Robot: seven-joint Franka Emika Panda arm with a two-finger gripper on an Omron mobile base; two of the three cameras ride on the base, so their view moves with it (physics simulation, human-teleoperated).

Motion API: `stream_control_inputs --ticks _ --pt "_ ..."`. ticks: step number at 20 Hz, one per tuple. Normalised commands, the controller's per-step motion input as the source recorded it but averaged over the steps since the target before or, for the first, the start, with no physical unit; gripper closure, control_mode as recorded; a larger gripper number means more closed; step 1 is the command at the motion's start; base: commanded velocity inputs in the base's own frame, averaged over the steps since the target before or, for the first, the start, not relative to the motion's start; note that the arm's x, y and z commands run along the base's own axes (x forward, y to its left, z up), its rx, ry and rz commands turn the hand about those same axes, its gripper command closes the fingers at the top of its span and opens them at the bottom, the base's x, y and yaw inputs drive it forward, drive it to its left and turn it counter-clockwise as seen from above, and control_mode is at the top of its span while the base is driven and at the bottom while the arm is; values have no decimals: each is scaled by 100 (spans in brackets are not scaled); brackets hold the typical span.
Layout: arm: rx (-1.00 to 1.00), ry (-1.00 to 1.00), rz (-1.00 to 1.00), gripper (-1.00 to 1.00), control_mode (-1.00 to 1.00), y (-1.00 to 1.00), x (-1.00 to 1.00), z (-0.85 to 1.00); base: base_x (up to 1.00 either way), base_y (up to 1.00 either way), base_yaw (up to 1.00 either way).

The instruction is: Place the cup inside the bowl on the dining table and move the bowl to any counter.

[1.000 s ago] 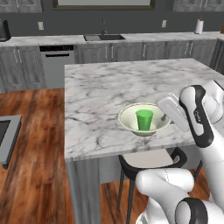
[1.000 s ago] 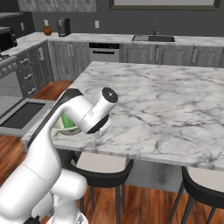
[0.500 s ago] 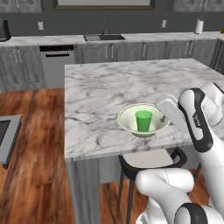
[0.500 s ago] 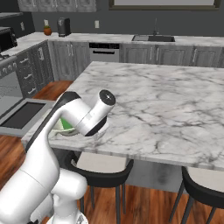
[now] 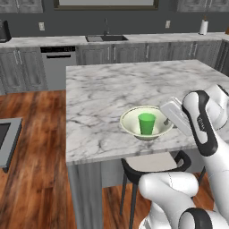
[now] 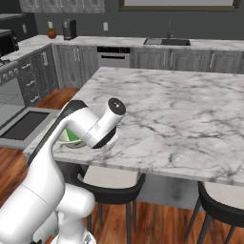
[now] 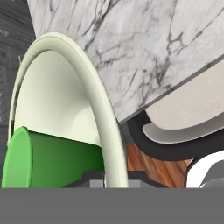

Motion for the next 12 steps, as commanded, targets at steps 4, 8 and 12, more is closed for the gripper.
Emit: stream_control_inputs --ticks 4,8,12 --pt "0 0 0 100 100 0 0 0 0 0 0" --pt "0 0 0 100 100 0 0 0 -30 -15 0" --pt "0 0 0 100 100 0 0 0 -92 -46 -2"
